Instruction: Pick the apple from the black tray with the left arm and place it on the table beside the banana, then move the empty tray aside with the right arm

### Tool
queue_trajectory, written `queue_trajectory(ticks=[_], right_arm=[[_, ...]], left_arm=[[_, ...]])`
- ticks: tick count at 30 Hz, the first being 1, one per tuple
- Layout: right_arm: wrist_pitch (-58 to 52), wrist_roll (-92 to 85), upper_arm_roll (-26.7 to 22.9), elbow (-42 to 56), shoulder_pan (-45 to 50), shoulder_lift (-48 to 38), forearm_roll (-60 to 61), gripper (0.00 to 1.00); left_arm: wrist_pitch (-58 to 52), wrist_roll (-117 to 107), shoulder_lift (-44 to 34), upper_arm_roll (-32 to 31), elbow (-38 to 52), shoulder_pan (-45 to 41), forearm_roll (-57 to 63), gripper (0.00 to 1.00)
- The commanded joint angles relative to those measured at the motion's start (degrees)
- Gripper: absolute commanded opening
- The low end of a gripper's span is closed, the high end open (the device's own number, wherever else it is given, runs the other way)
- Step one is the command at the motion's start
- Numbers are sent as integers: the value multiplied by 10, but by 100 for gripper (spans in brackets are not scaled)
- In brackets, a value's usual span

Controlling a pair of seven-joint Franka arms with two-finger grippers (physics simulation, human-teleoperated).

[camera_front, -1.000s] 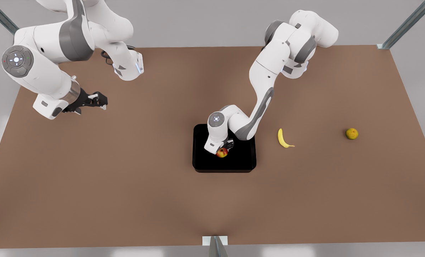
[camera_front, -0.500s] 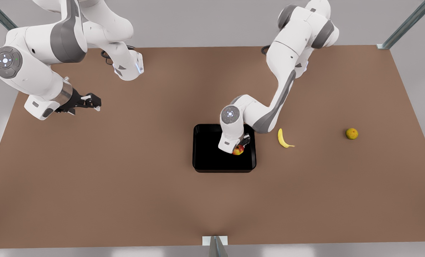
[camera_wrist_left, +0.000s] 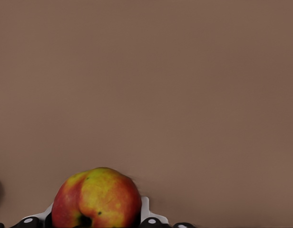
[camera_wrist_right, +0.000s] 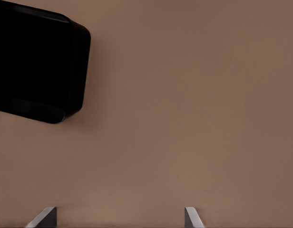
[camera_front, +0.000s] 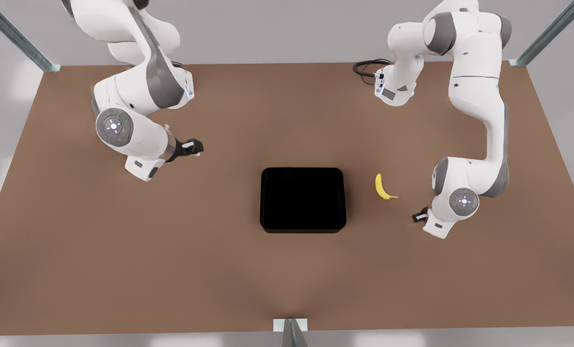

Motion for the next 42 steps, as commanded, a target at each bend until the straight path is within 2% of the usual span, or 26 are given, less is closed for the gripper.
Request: queue_trajectory(ticks=[1, 4, 7, 8, 9, 13, 14, 15, 16, 17, 18, 19, 20, 21, 23, 25, 34, 42], right_arm=[[84, 294, 1, 1, 25, 14, 13, 100], [131, 352, 3, 1, 47, 40, 11, 100], [160, 396, 3, 30, 60, 86, 9, 100], [189, 422, 3, 31, 68, 99, 9, 100], [206, 451, 3, 31, 75, 110, 9, 100], [220, 531, 3, 66, 101, 157, -3, 100], [220, 543, 3, 92, 109, 173, -4, 100], [220, 548, 3, 105, 109, 176, -4, 100], [230, 555, 3, 109, 113, 182, -4, 100], [253, 563, 3, 109, 121, 198, -4, 100], [274, 568, 2, 109, 135, 216, -15, 100], [296, 582, 2, 108, 138, 228, -20, 100], [307, 585, 2, 108, 145, 232, -20, 100], [308, 587, 2, 108, 146, 237, -20, 100], [308, 587, 1, 107, 146, 239, -39, 100], [309, 585, 1, 107, 146, 250, -45, 100], [323, 580, 2, 106, 160, 304, -69, 100], [312, 428, -1, 81, 169, 301, -76, 100]], left_arm=[[130, 445, -2, 1, -43, 10, -3, 66], [219, 443, -1, 12, -106, 11, -3, 66], [246, 439, 0, 13, -130, 11, -3, 66], [266, 440, 2, 16, -138, 11, -3, 75], [264, 438, -3, 17, -139, 11, -3, 100], [259, 427, -30, 16, -154, 11, -3, 100], [200, 412, -70, 16, -147, 10, -4, 100], [112, 411, -149, 19, -131, 11, -24, 100], [18, 409, -194, 34, -90, 17, -77, 100], [-148, 413, -204, 62, 5, 23, -132, 100], [-256, 413, -206, 81, 63, 23, -140, 100], [-271, 407, -208, 94, 67, 23, -154, 100], [-271, 385, -207, 99, 68, 23, -170, 100], [-269, 383, -198, 103, 112, 25, -206, 100], [-265, 364, -180, 96, 149, -2, -186, 100], [-232, 198, -158, 95, 153, -27, -149, 100], [-200, 220, -143, 101, 151, -51, -144, 100], [-200, 221, -143, 103, 151, -42, -146, 100]])
